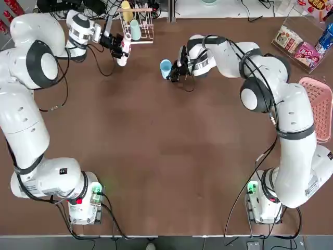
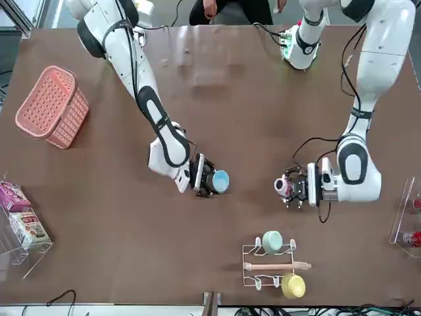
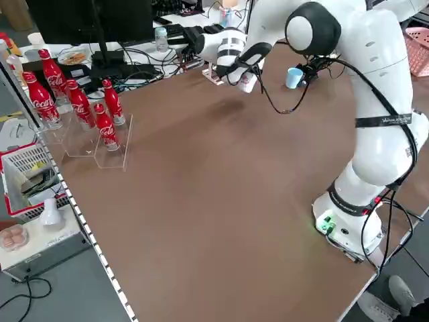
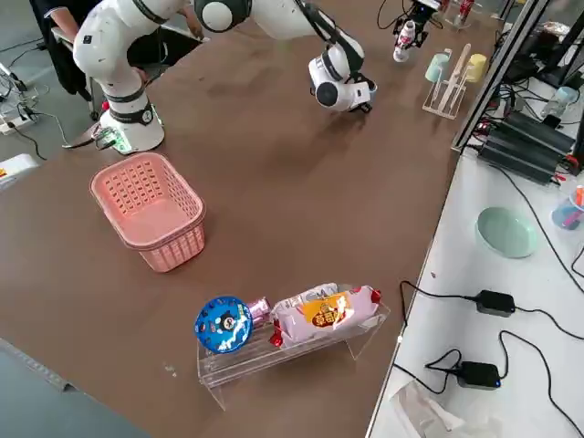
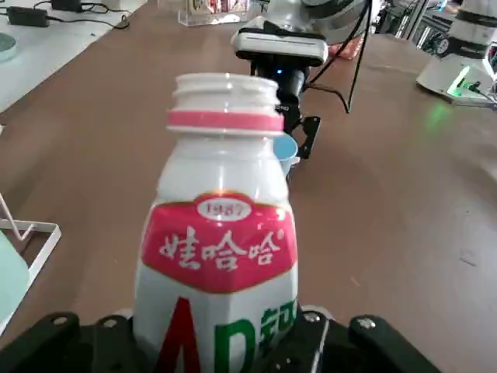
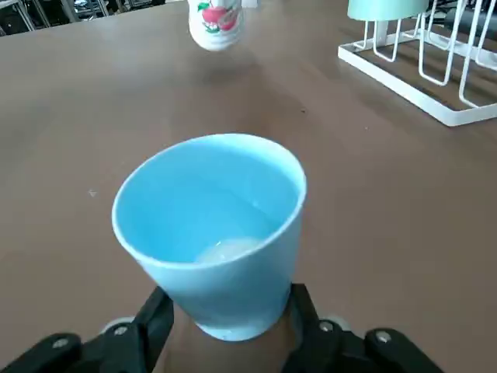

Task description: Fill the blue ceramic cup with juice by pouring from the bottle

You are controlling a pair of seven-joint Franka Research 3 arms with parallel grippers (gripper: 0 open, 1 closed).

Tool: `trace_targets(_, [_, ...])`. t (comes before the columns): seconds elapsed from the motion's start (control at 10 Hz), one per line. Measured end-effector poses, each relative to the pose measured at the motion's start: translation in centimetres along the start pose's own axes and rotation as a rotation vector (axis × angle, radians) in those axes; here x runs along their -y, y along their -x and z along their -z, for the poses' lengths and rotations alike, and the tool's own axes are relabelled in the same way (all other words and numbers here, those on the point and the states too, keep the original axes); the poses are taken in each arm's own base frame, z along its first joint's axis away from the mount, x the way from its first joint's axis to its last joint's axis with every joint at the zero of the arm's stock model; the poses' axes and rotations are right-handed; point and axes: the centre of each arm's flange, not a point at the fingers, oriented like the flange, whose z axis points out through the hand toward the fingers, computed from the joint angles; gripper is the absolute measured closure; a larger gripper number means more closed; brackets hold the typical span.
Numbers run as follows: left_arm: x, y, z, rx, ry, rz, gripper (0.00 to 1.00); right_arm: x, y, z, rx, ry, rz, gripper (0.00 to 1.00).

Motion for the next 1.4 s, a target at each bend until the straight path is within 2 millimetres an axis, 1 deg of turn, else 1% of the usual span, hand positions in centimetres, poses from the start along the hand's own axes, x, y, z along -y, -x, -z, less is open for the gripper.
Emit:
trace_targets(0.2, [0.5,-2.0,-2.5,0.071,-0.076,0.011,0.54,0.0,0.1,0.0,0.001,0.0,0.0,0.31])
trace_targets(0.3, [0.4,-2.9,-4.1,0.095,-0.093,0.011,0.54,0.0,0.1,0.0,0.001,0.001,-0.001,0.31])
trace_targets(0.5, [-0.2,-5.0,-7.2,0.129,-0.094,0.024,0.54,0.0,0.1,0.0,0.002,0.001,-0.001,0.31])
trace_targets(0.7, [-1.0,-6.2,-9.2,0.192,-0.087,0.002,0.54,-0.1,0.1,0.0,0.002,0.002,-0.001,0.31])
trace_targets(0.9, [-2.0,-7.7,-10.1,0.265,-0.091,-0.015,0.54,-0.1,0.2,0.0,0.003,0.002,-0.001,0.31])
trace_targets(1.1, [-3.2,-8.9,-11.0,0.314,-0.087,-0.011,0.56,-0.1,0.2,0.0,0.003,0.002,-0.002,0.32])
trace_targets(1.4, [-3.9,-10.2,-11.8,0.394,-0.091,-0.028,0.56,-0.1,0.3,0.0,0.004,0.003,-0.002,0.32])
